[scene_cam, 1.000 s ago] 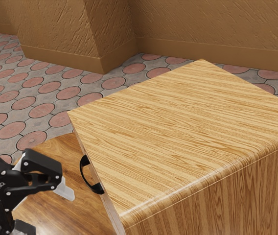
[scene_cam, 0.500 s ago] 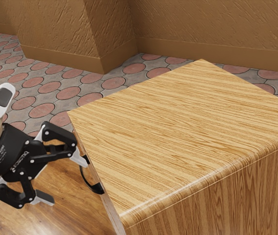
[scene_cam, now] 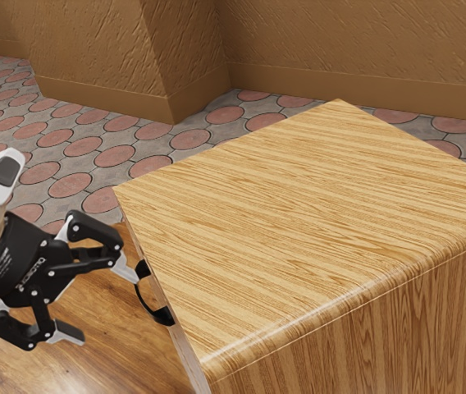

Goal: Pull the drawer handle with one arm to open the drawer

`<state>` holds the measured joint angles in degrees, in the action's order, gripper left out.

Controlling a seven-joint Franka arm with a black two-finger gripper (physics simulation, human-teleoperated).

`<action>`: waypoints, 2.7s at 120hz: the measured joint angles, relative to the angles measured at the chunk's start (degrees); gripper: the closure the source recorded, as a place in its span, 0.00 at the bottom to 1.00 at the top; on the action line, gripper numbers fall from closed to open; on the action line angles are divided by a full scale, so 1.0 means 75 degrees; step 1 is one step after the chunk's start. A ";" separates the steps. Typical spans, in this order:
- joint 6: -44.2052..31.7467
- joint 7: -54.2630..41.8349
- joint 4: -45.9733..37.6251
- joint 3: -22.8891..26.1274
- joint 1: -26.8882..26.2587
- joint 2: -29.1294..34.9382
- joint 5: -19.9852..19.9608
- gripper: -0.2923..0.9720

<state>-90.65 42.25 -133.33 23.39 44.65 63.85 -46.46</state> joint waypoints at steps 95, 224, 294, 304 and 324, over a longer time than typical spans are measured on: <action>-0.0155 -0.0162 -0.0276 0.0416 -0.0004 -0.0016 -0.0277 0.24; 0.0248 -0.0288 -0.0707 -0.0060 -0.0113 0.0504 0.0116 0.24; 0.0715 -0.0309 -0.0830 -0.0691 -0.0155 0.0917 0.0259 0.24; 0.0764 -0.0312 -0.0894 -0.0794 -0.0188 0.0955 0.0327 0.24; 0.0841 -0.0318 -0.0938 -0.0856 -0.0220 0.1056 0.0390 0.24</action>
<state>-84.34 39.87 -140.36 16.97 43.00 71.77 -43.54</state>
